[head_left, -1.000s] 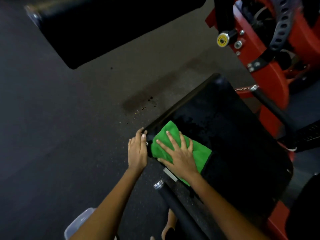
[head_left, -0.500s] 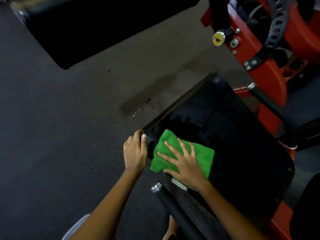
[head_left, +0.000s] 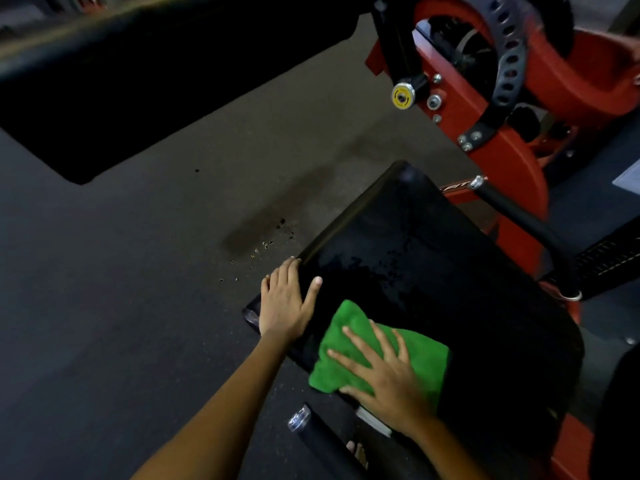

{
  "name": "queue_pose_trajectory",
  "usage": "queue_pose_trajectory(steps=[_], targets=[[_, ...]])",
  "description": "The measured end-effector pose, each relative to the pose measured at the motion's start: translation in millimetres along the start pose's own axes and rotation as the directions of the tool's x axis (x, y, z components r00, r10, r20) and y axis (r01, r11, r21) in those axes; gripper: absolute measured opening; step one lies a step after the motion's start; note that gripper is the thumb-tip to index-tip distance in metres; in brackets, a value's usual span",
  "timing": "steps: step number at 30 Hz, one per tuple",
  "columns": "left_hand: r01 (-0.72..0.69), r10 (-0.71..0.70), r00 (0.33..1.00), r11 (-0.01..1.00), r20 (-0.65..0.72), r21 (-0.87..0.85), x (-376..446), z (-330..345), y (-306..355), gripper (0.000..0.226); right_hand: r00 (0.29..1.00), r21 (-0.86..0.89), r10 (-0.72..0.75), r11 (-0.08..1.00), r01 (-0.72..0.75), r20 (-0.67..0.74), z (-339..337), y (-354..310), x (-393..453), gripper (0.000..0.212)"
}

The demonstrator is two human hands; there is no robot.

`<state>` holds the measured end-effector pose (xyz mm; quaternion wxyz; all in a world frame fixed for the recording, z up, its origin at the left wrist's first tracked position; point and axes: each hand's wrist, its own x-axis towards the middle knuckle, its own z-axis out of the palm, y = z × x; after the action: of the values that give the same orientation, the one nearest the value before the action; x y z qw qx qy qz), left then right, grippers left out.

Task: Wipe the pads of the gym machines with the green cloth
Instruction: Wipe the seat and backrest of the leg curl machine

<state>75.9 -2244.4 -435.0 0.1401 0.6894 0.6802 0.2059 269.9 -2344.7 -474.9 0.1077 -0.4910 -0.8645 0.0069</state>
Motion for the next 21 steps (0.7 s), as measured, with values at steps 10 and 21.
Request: queue_pose_trajectory(steps=[10, 21], targets=[[-0.067, 0.064, 0.992, 0.998, -0.109, -0.019, -2.3, 0.1, 1.6, 0.07, 0.883, 0.062, 0.464, 0.881, -0.469, 0.074, -12.5, -24.5, 49.5, 0.058], [-0.053, 0.066, 0.994, 0.989, -0.087, 0.136, -1.3, 5.5, 3.5, 0.056, 0.664, 0.068, 0.73, 0.663, -0.745, 0.161, -20.8, 5.3, -3.8, 0.071]])
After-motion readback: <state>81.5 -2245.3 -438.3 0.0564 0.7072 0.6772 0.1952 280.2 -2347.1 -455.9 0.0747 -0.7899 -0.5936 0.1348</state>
